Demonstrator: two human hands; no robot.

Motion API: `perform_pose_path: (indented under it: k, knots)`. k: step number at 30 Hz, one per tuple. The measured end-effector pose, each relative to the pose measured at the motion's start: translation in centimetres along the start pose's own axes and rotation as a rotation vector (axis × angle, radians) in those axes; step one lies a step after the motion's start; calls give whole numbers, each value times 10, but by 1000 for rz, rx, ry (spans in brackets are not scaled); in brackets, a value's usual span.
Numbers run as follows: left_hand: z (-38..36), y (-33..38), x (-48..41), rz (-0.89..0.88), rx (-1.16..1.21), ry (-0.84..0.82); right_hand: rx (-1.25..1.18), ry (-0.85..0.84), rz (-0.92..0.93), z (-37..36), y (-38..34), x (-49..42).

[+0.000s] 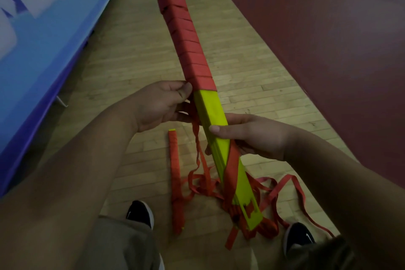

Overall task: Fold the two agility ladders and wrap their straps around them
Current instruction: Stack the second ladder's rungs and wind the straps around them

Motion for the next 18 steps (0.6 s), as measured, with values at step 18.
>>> perform_pose_path:
  k: [18]
  knots:
    - [-1,7,0,78,-410,269,18,166,103,-2,-4,0]
Point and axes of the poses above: each hand's wrist, its own x-axis away from the middle knuckle, its own z-axis out of the back of the hand, y = z × x, the point moved 2 cm from there along -x, towards the middle knuckle, and after that the axes turned 8 degrees about -y, right-handed, at the moved point
